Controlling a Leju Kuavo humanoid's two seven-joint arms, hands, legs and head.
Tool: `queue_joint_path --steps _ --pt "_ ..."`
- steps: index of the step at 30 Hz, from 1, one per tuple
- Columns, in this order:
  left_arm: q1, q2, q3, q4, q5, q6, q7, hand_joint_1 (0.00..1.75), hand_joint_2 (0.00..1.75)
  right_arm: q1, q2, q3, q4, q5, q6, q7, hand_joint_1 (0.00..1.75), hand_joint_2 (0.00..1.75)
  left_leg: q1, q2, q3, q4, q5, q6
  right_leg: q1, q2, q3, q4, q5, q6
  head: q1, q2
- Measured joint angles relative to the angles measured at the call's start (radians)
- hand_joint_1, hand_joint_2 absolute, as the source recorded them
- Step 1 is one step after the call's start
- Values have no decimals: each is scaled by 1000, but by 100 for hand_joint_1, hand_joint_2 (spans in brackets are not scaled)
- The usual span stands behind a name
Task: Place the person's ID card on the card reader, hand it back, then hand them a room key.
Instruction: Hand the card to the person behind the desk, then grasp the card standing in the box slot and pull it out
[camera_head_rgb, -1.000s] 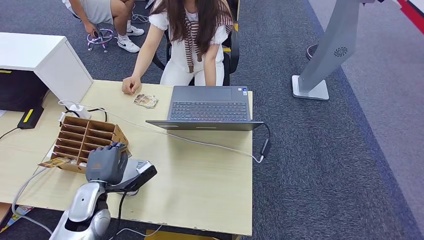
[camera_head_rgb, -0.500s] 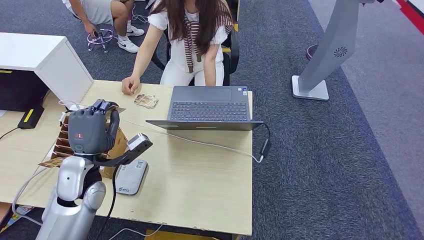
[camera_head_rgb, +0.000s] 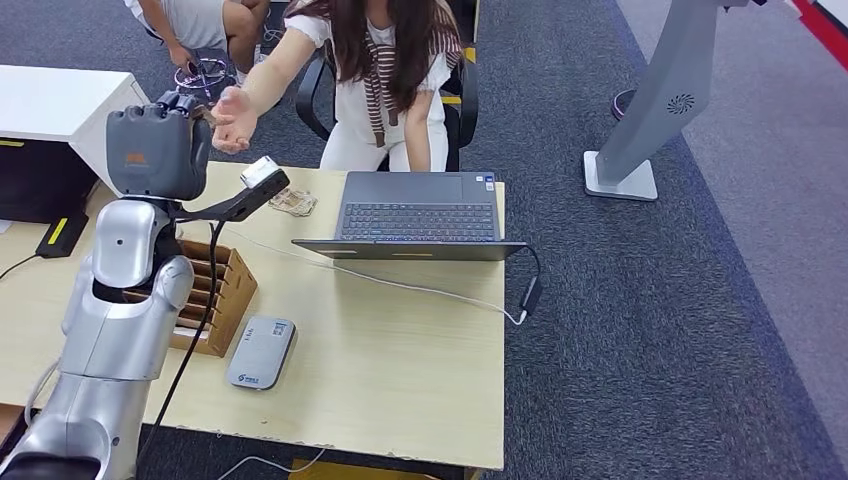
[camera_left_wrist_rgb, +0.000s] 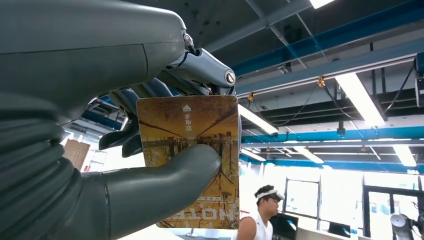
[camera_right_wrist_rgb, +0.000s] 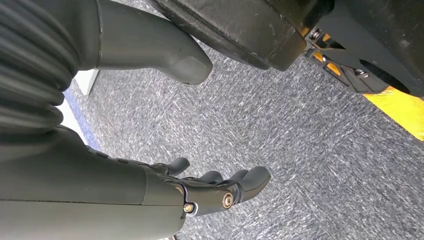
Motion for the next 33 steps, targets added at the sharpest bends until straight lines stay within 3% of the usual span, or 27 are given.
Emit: queue_joint_path --steps 12,16,28,33 --pt "-62 24 -1 149 -81 -21 29 175 175 -1 2 15 0 13 2 18 0 175 0 0 0 0 0 0 0 0 -1 0 0 -1 0 0" --pt "-65 32 -1 190 -83 -23 40 0 175 -1 2 23 0 13 -3 26 0 175 0 0 0 0 0 0 0 0 -1 0 0 -1 0 0" --pt "-56 39 -1 230 -83 13 60 0 175 0 3 38 0 16 -4 32 0 175 0 0 -1 0 0 0 0 0 -1 0 0 -1 0 0" --pt "-13 38 -1 188 -35 47 13 0 175 1 3 41 0 13 -6 31 0 175 0 0 -1 0 0 0 0 1 -1 0 0 -1 0 0"
